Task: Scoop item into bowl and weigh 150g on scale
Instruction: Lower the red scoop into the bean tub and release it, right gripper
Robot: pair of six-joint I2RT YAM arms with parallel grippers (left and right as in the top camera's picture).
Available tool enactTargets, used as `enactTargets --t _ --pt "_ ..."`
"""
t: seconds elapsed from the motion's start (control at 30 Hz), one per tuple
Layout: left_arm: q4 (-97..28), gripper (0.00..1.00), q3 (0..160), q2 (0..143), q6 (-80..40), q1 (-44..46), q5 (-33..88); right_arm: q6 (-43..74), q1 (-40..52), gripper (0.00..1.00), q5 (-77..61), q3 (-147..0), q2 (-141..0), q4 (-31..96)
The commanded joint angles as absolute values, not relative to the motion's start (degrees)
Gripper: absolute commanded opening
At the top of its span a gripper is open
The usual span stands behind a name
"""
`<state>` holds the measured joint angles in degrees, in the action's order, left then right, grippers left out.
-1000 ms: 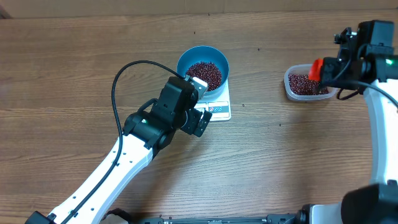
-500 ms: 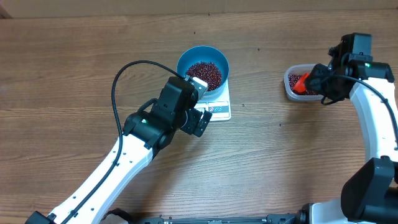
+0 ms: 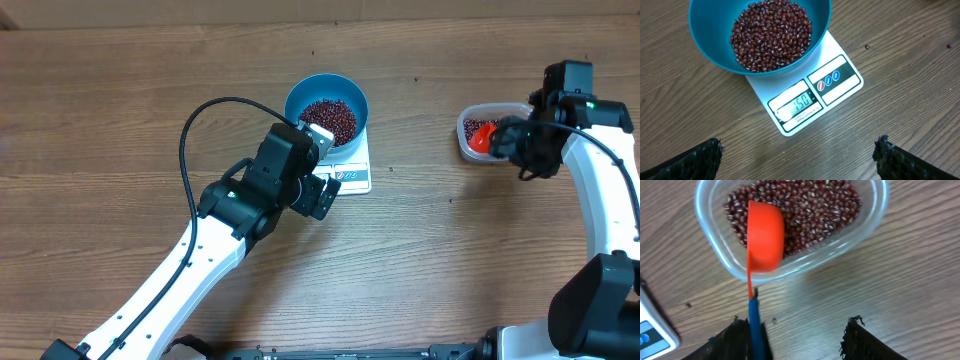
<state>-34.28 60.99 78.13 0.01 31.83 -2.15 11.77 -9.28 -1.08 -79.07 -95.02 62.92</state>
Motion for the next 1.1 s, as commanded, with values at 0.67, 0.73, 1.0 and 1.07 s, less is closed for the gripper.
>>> enactTargets --t 0.67,0.73,1.0,1.07 --pt "-34.3 1.00 60.8 78.5 0.7 31.7 -1.9 0.7 -9.1 1.00 -2.3 -81.8 -92.7 68.0" --pt "-34.3 1.00 60.8 78.5 0.7 31.7 -1.9 -2.0 -9.1 1.00 -2.3 -83.1 -91.6 69.7" --pt "-34.3 1.00 60.8 78.5 0.7 31.7 -1.9 -7.6 -9.1 1.00 -2.3 -89.8 -85.3 77.3" --pt "-34.3 1.00 60.8 78.5 0.7 31.7 -1.9 -7.6 -9.1 1.00 -2.3 -90.8 -83.6 77.9"
